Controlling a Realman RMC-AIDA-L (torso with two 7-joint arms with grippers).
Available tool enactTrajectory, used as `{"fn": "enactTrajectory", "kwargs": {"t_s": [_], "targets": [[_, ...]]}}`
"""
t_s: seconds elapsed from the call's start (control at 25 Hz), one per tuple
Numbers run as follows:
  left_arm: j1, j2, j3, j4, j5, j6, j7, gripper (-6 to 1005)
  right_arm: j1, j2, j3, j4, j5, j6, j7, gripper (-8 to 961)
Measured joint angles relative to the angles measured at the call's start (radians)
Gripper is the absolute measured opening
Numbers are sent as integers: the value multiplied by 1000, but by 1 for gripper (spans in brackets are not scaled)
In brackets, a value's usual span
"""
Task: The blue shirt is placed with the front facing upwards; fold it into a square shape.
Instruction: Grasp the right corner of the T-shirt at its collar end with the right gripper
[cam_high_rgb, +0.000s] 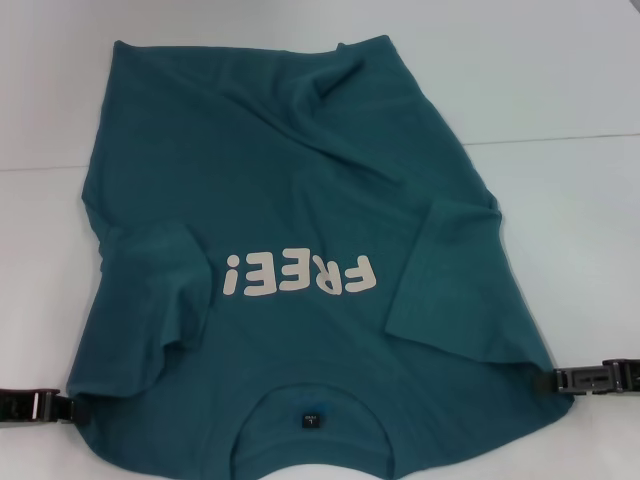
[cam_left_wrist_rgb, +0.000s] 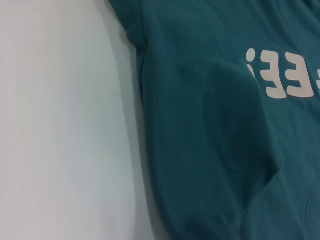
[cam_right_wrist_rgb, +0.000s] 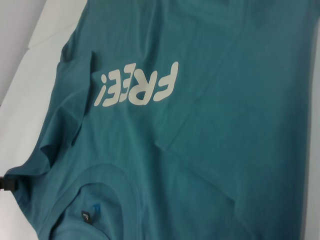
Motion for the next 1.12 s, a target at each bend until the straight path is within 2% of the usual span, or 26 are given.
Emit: {"fn": "enactTrajectory", "kwargs": {"t_s": [0.8,1.12], "targets": [[-11,-5,-1,0,0,-3,1,20,-9,2,51,-44,-28,34,11,865],[-13,-6,-1,0,0,-5,2,20,12,23,42,-44,-62,86,20,861]]}}
